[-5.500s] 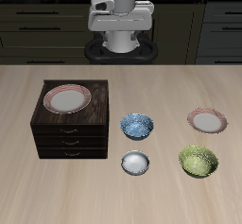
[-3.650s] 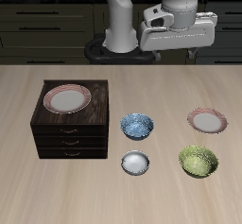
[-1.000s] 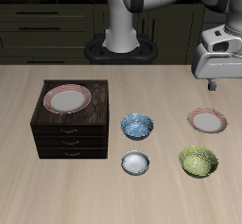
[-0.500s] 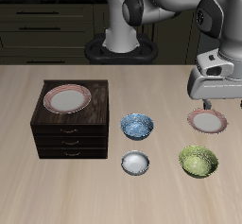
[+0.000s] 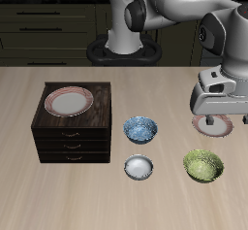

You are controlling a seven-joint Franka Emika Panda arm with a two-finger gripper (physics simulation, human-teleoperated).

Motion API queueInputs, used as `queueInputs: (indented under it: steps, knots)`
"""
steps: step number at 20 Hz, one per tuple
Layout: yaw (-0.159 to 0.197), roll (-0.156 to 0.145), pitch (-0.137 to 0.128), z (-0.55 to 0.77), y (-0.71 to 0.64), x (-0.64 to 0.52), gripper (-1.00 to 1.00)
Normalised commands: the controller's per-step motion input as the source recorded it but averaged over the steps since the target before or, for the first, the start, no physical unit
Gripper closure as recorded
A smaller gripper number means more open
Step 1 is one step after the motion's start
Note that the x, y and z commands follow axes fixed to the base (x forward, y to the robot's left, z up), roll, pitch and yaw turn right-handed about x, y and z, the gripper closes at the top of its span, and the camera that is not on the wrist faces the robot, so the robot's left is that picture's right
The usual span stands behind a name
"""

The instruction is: Stack the green bowl on the blue bowl

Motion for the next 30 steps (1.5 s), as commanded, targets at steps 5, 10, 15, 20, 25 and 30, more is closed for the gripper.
queueInputs:
  steps: [5,10,15,20,25,30]
  knots:
    - [0.011,-0.003,0.018,-0.19,-0.01,0.07,-1.0]
    - [0.021,-0.003,0.053,-0.45,0.06,0.04,-1.0]
    - [0.004,0.005,0.034,-0.3,0.08,0.0,-1.0]
    - [-0.004,-0.006,0.03,-0.19,-0.01,0.05,-1.0]
    - [0.004,-0.007,0.03,-0.25,0.01,0.0,-1.0]
    - [0.007,0.0,0.029,-0.23,0.02,-0.02,-1.0]
